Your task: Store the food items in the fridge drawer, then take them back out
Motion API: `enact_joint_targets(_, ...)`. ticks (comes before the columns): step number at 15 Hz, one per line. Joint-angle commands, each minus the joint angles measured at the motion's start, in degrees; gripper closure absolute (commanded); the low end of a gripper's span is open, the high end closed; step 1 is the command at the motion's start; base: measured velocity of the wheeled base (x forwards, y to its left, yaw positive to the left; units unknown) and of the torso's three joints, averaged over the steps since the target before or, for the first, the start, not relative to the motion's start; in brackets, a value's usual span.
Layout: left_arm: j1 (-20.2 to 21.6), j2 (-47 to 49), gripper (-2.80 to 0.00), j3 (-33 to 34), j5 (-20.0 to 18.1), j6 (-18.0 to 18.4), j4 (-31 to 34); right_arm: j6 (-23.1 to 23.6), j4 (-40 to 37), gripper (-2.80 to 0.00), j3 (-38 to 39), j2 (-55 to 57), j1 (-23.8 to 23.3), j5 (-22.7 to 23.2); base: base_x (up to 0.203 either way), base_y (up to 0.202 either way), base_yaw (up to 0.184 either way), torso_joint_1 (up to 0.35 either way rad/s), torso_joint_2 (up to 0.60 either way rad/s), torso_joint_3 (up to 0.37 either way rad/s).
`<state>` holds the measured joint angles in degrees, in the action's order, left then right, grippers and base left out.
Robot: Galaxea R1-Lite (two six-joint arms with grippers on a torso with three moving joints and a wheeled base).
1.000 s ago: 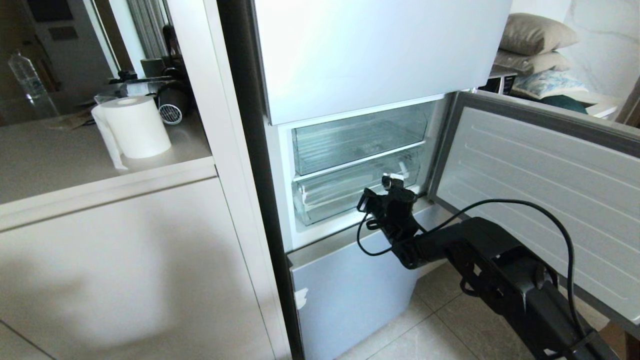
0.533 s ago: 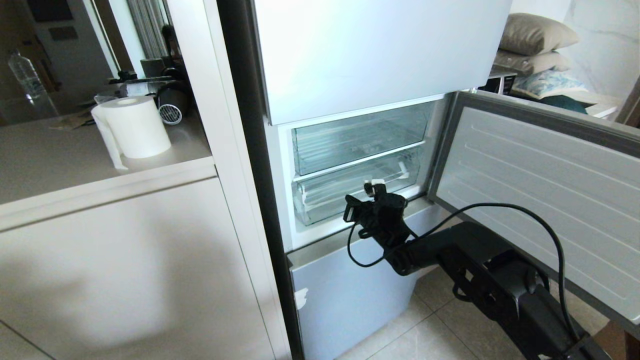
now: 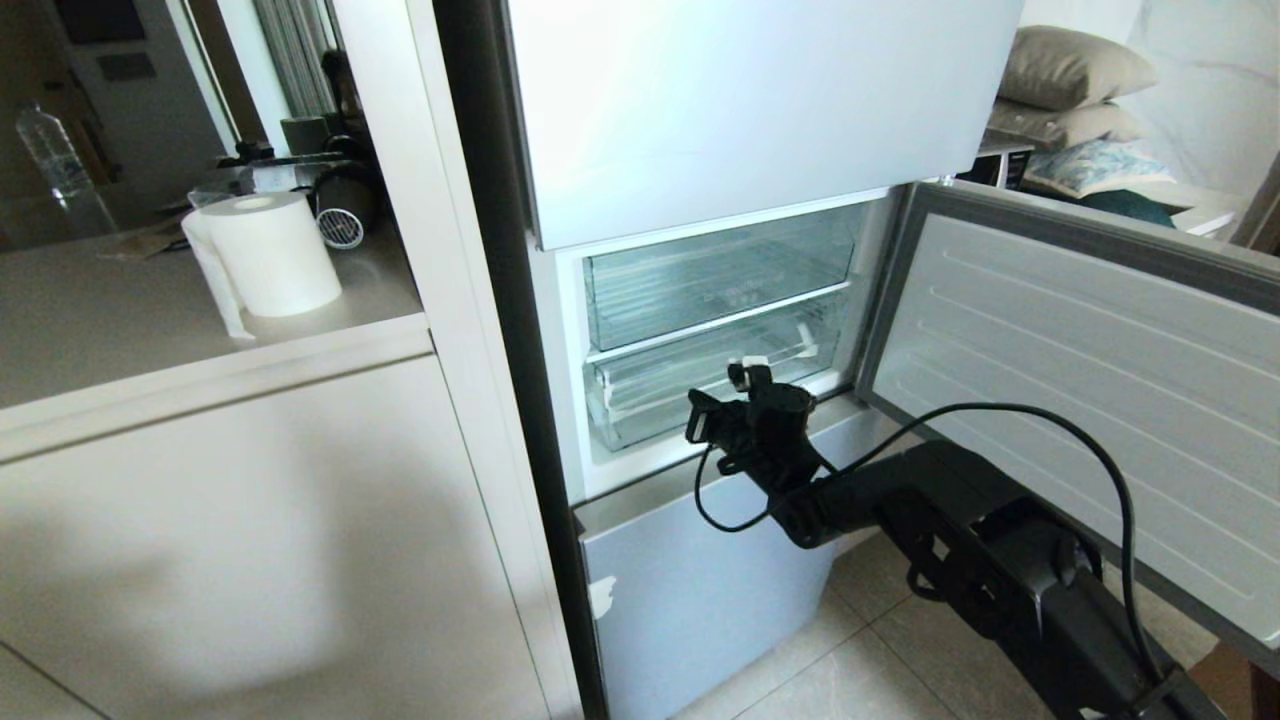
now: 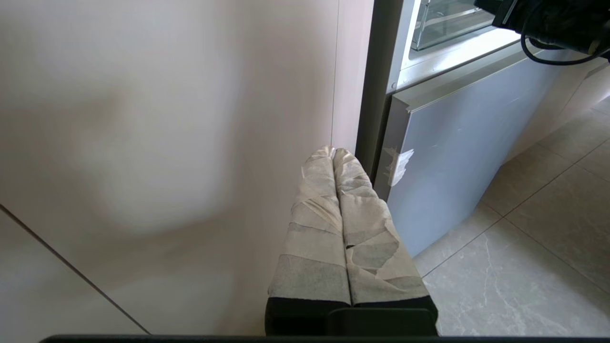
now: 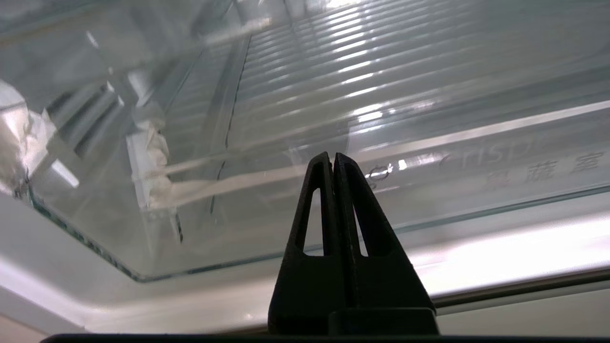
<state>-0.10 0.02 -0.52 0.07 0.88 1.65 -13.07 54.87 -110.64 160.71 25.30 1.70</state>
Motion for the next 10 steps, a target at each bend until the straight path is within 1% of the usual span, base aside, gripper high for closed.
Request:
enact_joint_targets(1, 0.0, 0.0, 0.0, 0.0, 0.0, 0.0, 0.0, -0.3, 1.9, 0.0, 2.1, -2.5, 0.2, -1.8, 0.0, 0.0, 0.0, 0.0, 0.0, 0.0)
enact_joint_targets(3, 0.0, 0.0, 0.0, 0.0, 0.0, 0.0, 0.0, -0.2, 3.4, 0.0, 10.7, -7.7, 0.3, -2.9, 0.0, 0.0, 0.0, 0.0, 0.0, 0.0)
enact_joint_targets(4, 0.0, 0.0, 0.0, 0.0, 0.0, 0.0, 0.0, -0.2, 3.9, 0.0, 18.2, -12.2, 0.3, -2.8, 0.0, 0.0, 0.0, 0.0, 0.0, 0.0)
enact_joint_targets(7, 0.0, 0.0, 0.0, 0.0, 0.0, 0.0, 0.0, 0.1, 4.9, 0.0, 42.5, -33.1, 0.4, -0.8, 0.0, 0.0, 0.0, 0.0, 0.0, 0.0)
enact_joint_targets(10, 0.0, 0.0, 0.0, 0.0, 0.0, 0.0, 0.0, 0.8, 5.1, 0.0, 65.3, -59.4, 0.3, -0.2, 0.0, 0.0, 0.0, 0.0, 0.0, 0.0)
